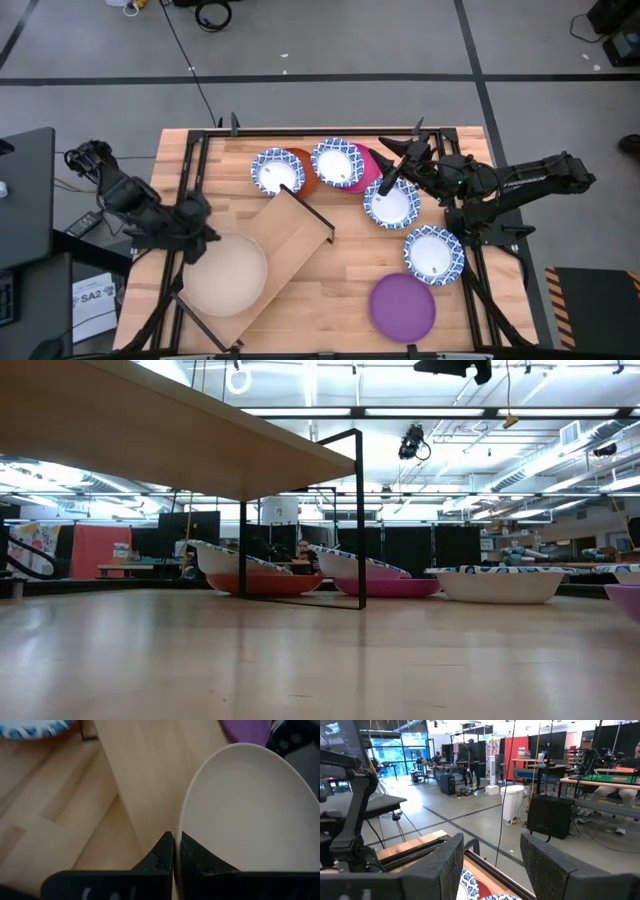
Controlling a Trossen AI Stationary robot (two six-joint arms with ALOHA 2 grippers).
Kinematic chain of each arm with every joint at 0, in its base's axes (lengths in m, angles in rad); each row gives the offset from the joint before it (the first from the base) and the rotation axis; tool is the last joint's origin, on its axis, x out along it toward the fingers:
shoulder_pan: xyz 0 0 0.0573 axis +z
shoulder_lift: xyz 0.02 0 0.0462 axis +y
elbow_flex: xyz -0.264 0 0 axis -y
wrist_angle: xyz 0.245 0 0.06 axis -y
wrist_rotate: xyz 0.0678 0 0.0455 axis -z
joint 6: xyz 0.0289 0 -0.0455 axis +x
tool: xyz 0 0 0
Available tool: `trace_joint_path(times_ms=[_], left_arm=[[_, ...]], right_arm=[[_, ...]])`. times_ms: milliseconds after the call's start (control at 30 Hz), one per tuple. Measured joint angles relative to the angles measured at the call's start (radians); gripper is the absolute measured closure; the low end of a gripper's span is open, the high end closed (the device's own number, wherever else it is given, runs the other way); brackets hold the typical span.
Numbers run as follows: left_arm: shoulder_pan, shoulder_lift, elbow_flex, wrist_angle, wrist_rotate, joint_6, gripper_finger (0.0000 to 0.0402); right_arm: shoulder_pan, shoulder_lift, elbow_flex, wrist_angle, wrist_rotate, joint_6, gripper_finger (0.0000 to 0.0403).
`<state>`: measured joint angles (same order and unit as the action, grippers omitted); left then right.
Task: Place and stack plates onto a shelf
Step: Put the light brown plate on the shelf
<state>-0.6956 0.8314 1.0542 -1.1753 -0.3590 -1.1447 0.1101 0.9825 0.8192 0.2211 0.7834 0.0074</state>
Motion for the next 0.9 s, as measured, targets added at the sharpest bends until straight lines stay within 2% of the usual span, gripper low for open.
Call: trace_joint_path(times_ms=[167, 400, 900], left_arm=[[-0.010, 0.087, 0.000, 0.000, 0.072, 0.011, 0.0383], [-0.023, 0.160, 0.000, -0.003, 0.075, 0.009, 0.0385], [-0.023, 0.171, 0.000, -0.003, 0.075, 0.005, 0.0382]], right_arm=[[0.000, 0.000, 0.000, 0.000, 0.000, 0.000, 0.0201], [0.000, 0.000, 0.000, 0.001, -0.001, 0.000, 0.0202], [0.000, 0.000, 0.000, 0.001, -0.001, 0.000, 0.0203]])
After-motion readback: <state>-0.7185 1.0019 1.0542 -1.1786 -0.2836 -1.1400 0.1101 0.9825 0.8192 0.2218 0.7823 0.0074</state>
